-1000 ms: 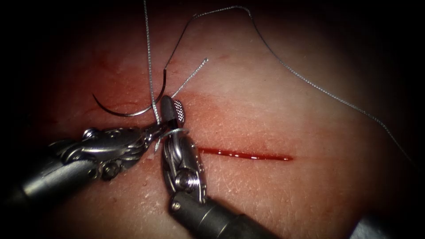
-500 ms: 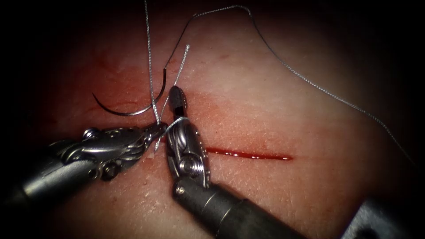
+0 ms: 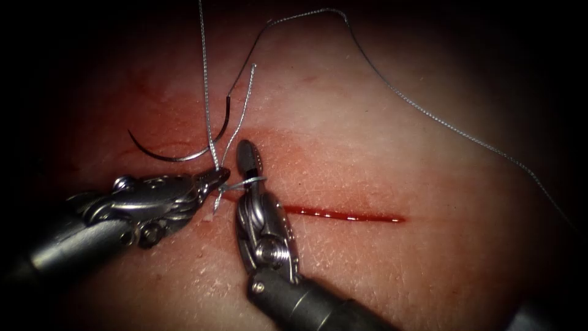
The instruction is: Wound Closure
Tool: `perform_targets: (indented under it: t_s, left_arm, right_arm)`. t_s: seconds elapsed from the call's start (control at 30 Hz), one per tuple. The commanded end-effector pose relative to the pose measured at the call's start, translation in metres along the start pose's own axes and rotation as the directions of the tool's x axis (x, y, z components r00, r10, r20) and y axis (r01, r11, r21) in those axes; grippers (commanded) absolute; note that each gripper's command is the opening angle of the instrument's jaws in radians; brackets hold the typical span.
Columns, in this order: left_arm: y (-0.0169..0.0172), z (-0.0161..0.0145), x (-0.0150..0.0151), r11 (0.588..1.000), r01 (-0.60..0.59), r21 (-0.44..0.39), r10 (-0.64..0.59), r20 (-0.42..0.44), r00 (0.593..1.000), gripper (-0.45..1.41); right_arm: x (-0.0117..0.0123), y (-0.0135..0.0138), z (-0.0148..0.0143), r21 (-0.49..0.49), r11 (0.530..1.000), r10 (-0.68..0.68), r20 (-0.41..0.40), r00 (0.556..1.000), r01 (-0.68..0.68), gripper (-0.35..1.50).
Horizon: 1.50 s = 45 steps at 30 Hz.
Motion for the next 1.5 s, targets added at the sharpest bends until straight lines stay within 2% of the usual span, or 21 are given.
perform_targets:
  t_s: [0.03,0.07,0.13,0.17,0.23,0.3,0.4,0.43,0.47,0.73,0.77,1.13,1.17,1.27,1.5]
  left_arm:
    - [-0.0004,-0.0001,-0.0012,1.000,0.001,0.002,-0.001,0.008,1.000,-0.45]
    - [-0.0003,-0.0001,-0.0012,1.000,0.001,0.002,-0.001,0.008,1.000,-0.45]
    - [-0.0003,-0.0001,-0.0012,1.000,0.002,0.001,-0.002,0.009,1.000,-0.45]
    - [-0.0003,-0.0001,-0.0012,1.000,0.002,0.000,-0.002,0.009,1.000,-0.45]
    - [-0.0003,-0.0001,-0.0013,1.000,0.003,0.000,-0.003,0.009,1.000,-0.45]
    - [-0.0003,-0.0001,-0.0013,1.000,0.003,0.000,-0.003,0.009,1.000,-0.45]
    - [-0.0003,-0.0001,-0.0013,1.000,0.004,-0.001,-0.004,0.009,1.000,-0.45]
    - [-0.0003,-0.0002,-0.0013,1.000,0.004,-0.001,-0.004,0.009,1.000,-0.45]
    - [-0.0003,-0.0002,-0.0013,1.000,0.005,-0.001,-0.005,0.009,1.000,-0.45]
    - [-0.0003,-0.0002,-0.0013,1.000,0.006,-0.002,-0.006,0.008,1.000,-0.45]
    - [-0.0004,-0.0002,-0.0013,1.000,0.006,-0.003,-0.006,0.009,1.000,-0.45]
    - [0.0006,0.0004,-0.0023,1.000,-0.003,-0.007,0.003,0.007,1.000,-0.45]
    - [0.0016,0.0008,-0.0029,1.000,-0.005,-0.031,0.005,0.001,1.000,-0.45]
    - [0.0027,0.0014,-0.0039,0.998,-0.007,-0.067,0.006,-0.018,1.000,-0.45]
    - [0.0037,0.0027,-0.0055,0.987,-0.060,-0.146,0.052,-0.060,0.997,-0.45]
  right_arm:
    - [0.0004,-0.0010,0.0013,0.006,1.000,0.004,-0.008,1.000,-0.004,0.26]
    - [0.0004,-0.0009,0.0015,0.007,1.000,0.004,-0.010,1.000,-0.004,0.47]
    - [0.0000,-0.0007,0.0019,0.008,1.000,0.003,-0.015,1.000,-0.003,0.64]
    - [-0.0002,-0.0008,0.0019,0.009,1.000,0.003,-0.012,1.000,-0.003,0.64]
    - [-0.0004,-0.0009,0.0021,0.013,1.000,0.003,-0.008,1.000,-0.003,0.44]
    - [-0.0005,-0.0009,0.0022,0.013,1.000,0.003,-0.010,1.000,-0.003,0.49]
    - [-0.0005,-0.0007,0.0023,0.014,1.000,0.002,-0.010,1.000,-0.002,0.19]
    - [-0.0005,-0.0006,0.0023,0.016,1.000,0.001,-0.010,1.000,-0.001,0.00]
    - [-0.0006,-0.0004,0.0023,0.017,1.000,0.001,-0.010,1.000,-0.001,-0.05]
    - [-0.0012,0.0007,0.0036,0.031,0.999,0.011,-0.003,1.000,-0.011,0.00]
    - [-0.0010,0.0006,0.0035,0.031,0.999,0.016,0.000,1.000,-0.016,-0.35]
    - [-0.0007,-0.0008,0.0004,0.023,1.000,0.018,0.030,0.999,-0.018,-0.35]
    - [-0.0011,-0.0006,-0.0009,0.028,1.000,0.012,0.042,0.999,-0.014,-0.35]
    - [-0.0012,-0.0001,-0.0022,0.042,0.999,0.002,0.079,0.997,-0.005,-0.35]
    - [-0.0008,-0.0007,-0.0042,0.050,0.999,-0.010,0.125,0.992,0.004,-0.35]
